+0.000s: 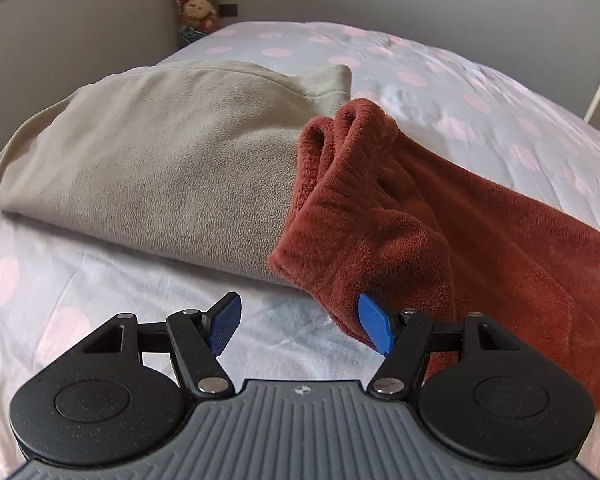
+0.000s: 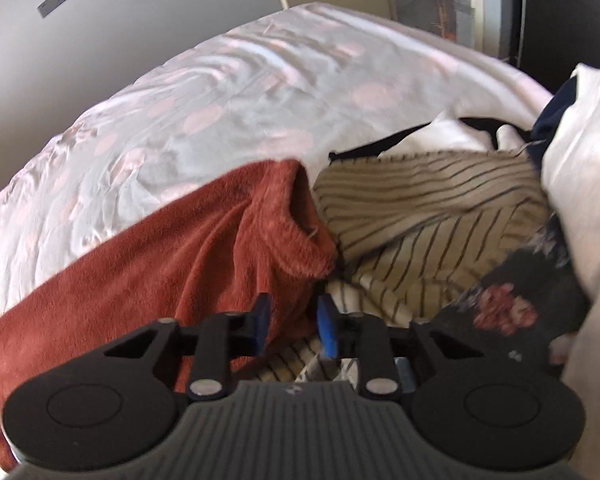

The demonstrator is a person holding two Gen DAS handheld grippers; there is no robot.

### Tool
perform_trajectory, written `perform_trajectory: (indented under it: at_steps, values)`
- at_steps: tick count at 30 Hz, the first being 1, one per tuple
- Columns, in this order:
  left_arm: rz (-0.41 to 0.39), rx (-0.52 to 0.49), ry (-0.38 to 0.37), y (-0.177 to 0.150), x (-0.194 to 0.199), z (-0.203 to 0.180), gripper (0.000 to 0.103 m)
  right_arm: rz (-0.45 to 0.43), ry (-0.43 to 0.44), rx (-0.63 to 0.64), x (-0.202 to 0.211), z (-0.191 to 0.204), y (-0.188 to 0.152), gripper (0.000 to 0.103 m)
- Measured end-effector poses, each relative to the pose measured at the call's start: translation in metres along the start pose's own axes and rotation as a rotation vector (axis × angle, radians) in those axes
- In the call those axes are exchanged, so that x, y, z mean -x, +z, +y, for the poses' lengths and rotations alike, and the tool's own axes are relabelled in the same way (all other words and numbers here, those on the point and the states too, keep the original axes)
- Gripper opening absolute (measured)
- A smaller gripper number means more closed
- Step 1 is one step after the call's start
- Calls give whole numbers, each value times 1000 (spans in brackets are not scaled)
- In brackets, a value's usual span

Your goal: Fold clothes

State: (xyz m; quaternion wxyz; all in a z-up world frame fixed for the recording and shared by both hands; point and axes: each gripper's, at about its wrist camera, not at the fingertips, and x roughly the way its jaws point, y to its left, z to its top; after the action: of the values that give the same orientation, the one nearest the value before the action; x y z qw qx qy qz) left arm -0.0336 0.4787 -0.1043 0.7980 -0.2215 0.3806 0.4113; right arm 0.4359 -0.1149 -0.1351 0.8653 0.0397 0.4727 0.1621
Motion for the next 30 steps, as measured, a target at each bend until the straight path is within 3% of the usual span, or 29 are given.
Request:
perform_trajectory:
  at_steps: [4, 6, 8, 12, 15, 19, 20, 23, 25, 26, 30]
  values:
    - [-38, -32, 6, -18, -5, -9, 64, 33, -72, 176, -22, 11, -17, 24]
    - [-40, -46, -12, -24, -11, -14, 64, 11, -64, 221, -29, 12, -21, 25]
    - [-31, -40, -47, -27, -18, -18, 64, -18, -36, 222, -33, 10, -20, 41]
    - [-70, 27, -113, -22, -20, -22, 64, -53, -4, 160, -42, 3, -15, 42]
    - [-69, 99, -132, -19, -27, -20, 64, -27, -5, 106, -54, -3, -13, 30]
    - [-106, 189, -159, -12, -32, -16, 64, -43, -44, 144, -49, 8, -13, 24]
    - [-121, 201, -164, -11, -32, -16, 61, -59, -55, 154, -45, 12, -12, 23]
    - [-101, 225, -156, -9, -38, -16, 29, -121, -75, 192, -26, 23, -8, 21]
    - [-79, 237, -132, -9, -43, -12, 23, -166, -92, 233, -12, 31, -2, 20]
    - [-72, 242, -126, -10, -45, -9, 20, -189, -105, 252, -5, 34, 1, 11]
    - [-63, 264, -115, -11, -46, 1, 15, -208, -187, 246, 6, 30, 20, 0]
